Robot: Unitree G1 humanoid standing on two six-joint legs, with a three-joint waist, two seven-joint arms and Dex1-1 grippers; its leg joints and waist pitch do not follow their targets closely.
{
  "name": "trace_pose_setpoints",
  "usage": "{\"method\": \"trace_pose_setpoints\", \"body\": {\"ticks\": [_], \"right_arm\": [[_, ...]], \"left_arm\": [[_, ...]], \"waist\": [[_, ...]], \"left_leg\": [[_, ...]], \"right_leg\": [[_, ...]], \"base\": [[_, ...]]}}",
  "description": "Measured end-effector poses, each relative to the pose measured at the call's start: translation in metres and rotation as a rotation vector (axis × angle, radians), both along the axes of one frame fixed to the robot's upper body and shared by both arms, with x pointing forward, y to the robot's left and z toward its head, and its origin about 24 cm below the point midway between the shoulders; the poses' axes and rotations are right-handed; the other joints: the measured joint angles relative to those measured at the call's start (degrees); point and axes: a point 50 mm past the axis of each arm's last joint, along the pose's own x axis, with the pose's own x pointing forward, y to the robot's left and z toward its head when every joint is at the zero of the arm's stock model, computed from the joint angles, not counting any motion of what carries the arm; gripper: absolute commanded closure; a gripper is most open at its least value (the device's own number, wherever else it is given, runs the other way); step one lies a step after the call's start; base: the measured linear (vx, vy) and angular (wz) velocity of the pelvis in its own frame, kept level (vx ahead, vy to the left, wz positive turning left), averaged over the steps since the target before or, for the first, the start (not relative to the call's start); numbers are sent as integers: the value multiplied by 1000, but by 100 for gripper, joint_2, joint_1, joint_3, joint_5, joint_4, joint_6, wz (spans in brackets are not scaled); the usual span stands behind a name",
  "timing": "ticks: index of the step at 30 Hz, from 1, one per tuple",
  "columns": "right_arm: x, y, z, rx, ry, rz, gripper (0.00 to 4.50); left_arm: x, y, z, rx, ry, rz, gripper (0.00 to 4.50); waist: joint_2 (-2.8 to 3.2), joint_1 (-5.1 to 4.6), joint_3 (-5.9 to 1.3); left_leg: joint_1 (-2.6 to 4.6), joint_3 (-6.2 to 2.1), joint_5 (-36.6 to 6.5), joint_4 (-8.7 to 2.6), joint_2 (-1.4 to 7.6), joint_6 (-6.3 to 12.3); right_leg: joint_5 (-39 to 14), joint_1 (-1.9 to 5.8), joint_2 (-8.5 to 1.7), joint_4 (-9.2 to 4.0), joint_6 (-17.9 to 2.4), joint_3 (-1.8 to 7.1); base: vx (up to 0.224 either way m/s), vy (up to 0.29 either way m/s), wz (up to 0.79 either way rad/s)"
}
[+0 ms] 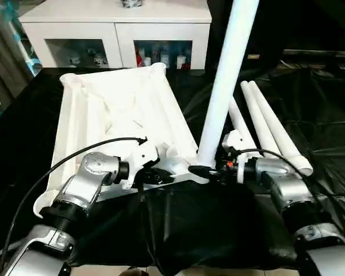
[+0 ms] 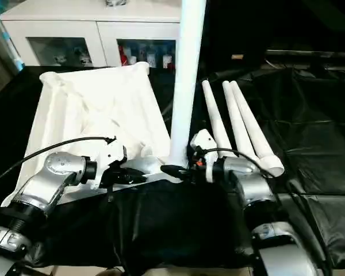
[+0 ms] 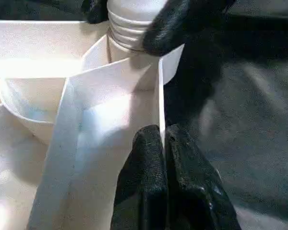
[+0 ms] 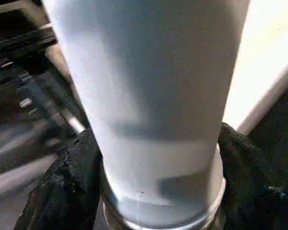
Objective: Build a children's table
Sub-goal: Rotate leg to tighten
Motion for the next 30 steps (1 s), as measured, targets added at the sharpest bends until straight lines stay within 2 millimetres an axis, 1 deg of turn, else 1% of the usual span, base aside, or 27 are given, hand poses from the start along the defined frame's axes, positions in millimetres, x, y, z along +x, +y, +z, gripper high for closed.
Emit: {"method": "trace_pose_setpoints", "body": {"ticks": [3,5,6,8,10,11,12,13,14,15,16,22,23,25,26,30], "right_arm": [[9,9,-4,-6,-10,-193,170],[16,14,-4,-12,-15,-320,173],[17,17,-6,-11,-8,-365,173],[22,21,-5,-25,-3,-463,173],[25,22,-5,-32,5,-523,173],[25,22,-6,-31,7,-536,139],[25,22,-6,-25,7,-539,119],[25,23,-6,-22,8,-540,119],[25,23,-6,-18,9,-535,105],[25,23,-6,-16,9,-529,103],[25,23,-6,-13,7,-522,86],[21,19,-3,-16,-19,-385,86],[16,15,-3,-28,-32,-300,86],[12,11,-2,-34,-44,-214,86],[9,8,-1,-46,-47,-145,86],[4,-2,4,-58,-50,-17,86]], "left_arm": [[10,-11,-1,4,-14,87,450],[15,-20,-2,10,-26,140,450],[17,-25,-2,7,-24,161,450],[22,-34,-4,6,-15,210,450],[24,-43,-5,3,-12,233,450],[24,-44,-6,3,-12,237,450],[24,-44,-6,2,-10,238,450],[24,-44,-6,2,-8,239,450],[24,-44,-6,1,-8,238,450],[24,-44,-6,1,-8,236,450],[24,-44,-6,1,-8,233,450],[20,-32,-5,-5,-15,187,450],[17,-25,-4,-6,-17,156,450],[14,-16,-3,-5,-17,123,450],[11,-10,-2,-9,-12,95,450],[4,-2,0,-13,4,19,450]], "waist": [[-1,-28,-4],[-3,-45,-7],[-2,-37,-7],[13,-35,-16],[31,-23,-28],[39,-18,-33],[44,-17,-36],[48,-18,-38],[54,-21,-42],[56,-24,-44],[56,-29,-44],[55,-85,-45],[54,-84,-45],[50,-87,-44],[50,-79,-44],[49,-10,-43]], "left_leg": [[25,-1,0,-8,-4,-1],[28,-2,0,-11,-6,-2],[29,-5,-1,-11,-7,-2],[37,-3,-1,-11,-12,-2],[37,-4,-1,-11,-20,-1],[37,-4,-1,-12,-21,-1],[35,-5,-1,-12,-22,-1],[35,-6,-1,-13,-22,-1],[35,-6,-1,-20,-22,0],[30,-6,-1,-23,-23,0],[28,-6,0,-23,-23,0],[17,-6,0,-23,-19,0],[16,-6,0,-26,-15,0],[11,-6,0,-26,-9,0],[7,-7,0,-26,-3,1],[-6,-4,0,-27,6,3]], "right_leg": [[-10,18,0,-2,17,2],[-21,21,0,-5,34,3],[-22,26,0,-9,37,2],[-25,41,-2,-12,41,7],[-27,52,-8,-23,45,8],[-28,56,-9,-29,46,9],[-28,59,-9,-37,47,9],[-28,62,-9,-45,47,8],[-28,66,-9,-61,47,6],[-28,66,-9,-69,47,6],[-27,66,-9,-72,46,6],[-7,61,-8,-78,36,1],[8,59,-7,-72,12,-5],[9,47,-5,-59,11,-8],[9,43,-3,-57,12,-14],[-8,30,1,-55,33,-19]], "base": [[0,0,0],[0,0,0],[0,0,0],[0,0,0],[0,0,0],[0,0,0],[0,0,0],[0,0,0],[0,0,0],[0,0,0],[0,0,0],[0,0,0],[0,0,0],[0,0,0],[0,0,0],[0,0,0]]}}
